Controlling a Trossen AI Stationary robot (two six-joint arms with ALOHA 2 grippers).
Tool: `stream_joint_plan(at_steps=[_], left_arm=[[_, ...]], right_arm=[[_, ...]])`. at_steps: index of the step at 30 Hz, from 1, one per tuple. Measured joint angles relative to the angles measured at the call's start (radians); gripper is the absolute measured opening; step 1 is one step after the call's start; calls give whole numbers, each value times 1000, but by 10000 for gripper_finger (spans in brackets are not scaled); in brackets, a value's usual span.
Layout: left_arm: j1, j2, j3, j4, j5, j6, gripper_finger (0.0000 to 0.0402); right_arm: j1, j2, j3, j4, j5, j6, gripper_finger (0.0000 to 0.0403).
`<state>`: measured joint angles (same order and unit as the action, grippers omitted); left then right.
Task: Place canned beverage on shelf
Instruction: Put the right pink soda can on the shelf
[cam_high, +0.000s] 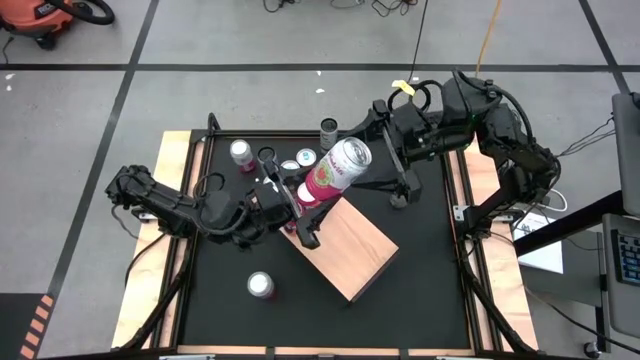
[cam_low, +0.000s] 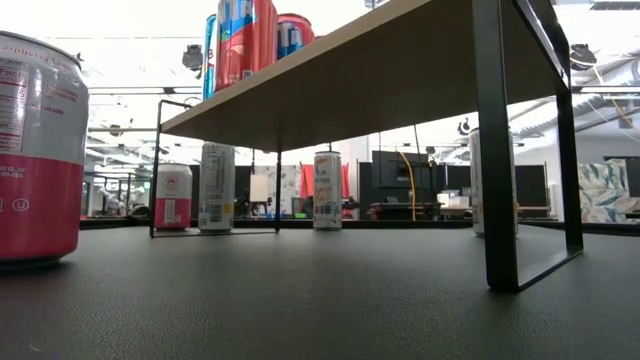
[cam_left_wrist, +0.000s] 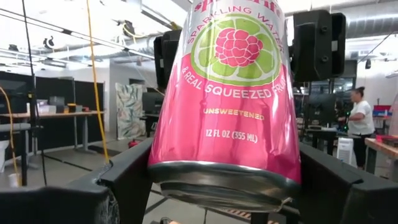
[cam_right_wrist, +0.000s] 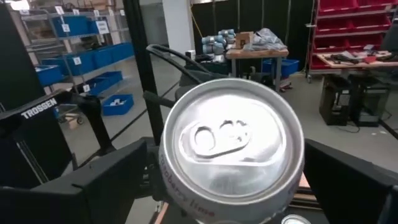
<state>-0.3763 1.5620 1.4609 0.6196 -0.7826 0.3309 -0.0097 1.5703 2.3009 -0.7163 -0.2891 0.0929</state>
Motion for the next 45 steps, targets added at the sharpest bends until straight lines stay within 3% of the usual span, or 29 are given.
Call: stream_joint_plan(at_steps=[8,17,23,32,39,45], left_arm=[[1,0,0,1,4,0,302],[1,0,0,-1,4,-1,302],[2,0,0,-4,-1,-7,304],[2,1,0,0,-62,-11,360],[-22,0,0,-2,-69,-40,365],[-64,-27,0,-3,-153,-125,366]], right_arm=[[0,0,0,60,0,-1,384],[0,0,0,43,-1,-19,303],[0,0,0,31,0,-30,270],[-6,1,-1,9,4,-51,270],[-10,0,-2,-42,-6,-62,268],[-11,-18,-2,-147,-24,-119,270]])
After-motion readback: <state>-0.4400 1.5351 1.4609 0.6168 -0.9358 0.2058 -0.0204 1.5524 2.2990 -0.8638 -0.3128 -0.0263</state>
